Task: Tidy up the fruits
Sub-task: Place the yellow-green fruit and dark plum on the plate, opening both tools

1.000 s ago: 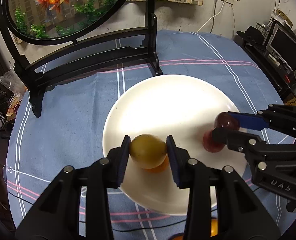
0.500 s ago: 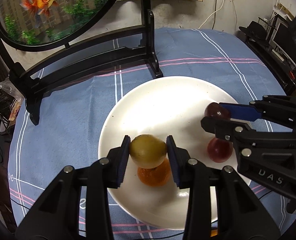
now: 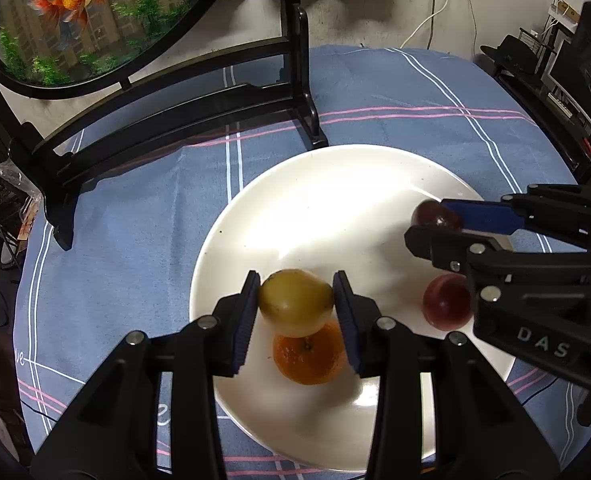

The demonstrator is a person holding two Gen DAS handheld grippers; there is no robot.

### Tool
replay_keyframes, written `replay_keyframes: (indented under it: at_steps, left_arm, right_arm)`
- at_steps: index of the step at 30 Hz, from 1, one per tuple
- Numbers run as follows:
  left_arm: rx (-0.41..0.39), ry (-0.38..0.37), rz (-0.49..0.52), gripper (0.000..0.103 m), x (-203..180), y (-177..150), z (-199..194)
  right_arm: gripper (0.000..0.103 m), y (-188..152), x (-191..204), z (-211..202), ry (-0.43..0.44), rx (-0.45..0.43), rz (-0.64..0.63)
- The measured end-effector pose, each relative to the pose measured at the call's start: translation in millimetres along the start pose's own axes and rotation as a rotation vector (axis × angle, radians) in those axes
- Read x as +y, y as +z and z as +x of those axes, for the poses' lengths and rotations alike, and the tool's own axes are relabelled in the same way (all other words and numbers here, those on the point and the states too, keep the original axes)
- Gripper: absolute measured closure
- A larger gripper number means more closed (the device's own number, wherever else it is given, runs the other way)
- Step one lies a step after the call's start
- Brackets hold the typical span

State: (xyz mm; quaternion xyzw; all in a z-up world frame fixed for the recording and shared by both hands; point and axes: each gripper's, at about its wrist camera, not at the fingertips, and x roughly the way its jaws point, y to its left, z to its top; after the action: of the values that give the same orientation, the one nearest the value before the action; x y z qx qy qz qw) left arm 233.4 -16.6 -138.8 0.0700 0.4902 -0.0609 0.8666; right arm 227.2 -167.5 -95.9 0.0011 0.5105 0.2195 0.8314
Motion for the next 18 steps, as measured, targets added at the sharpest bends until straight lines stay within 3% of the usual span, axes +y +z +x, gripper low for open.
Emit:
replay_keyframes:
  at_steps: [2,3,4,5,18]
  left_arm:
    - [0.001,0.005,-0.004,0.049,0.7,0.1,0.6]
    - [-0.002,0.003,-0.006,0.046,1.2,-0.1,0.1]
    - [-0.004,0.000,-0.006,0.046,0.7,-0.8,-0.8]
    - [-0.005,0.001,-0.007,0.044,0.8,-1.0,-1.3]
    - [-0.071,0.038,0.001,0.037,0.1,-7.8,-44.0]
  right_arm:
    - [0.068,1.1,-2.6,-2.7,0.008,-0.006,0.016]
    - [0.062,1.4,-3.1,-4.2,0.007,-0.010,0.018]
    - [0.056,1.3,-4.0,-7.2,0.009,-0.019,0.024]
    - [0.041,1.4,-4.8,-10.0,0.006,-0.034,0.029]
    - [0.041,-14.5,4.1,-63.7,-0.016,-0.094,0.027]
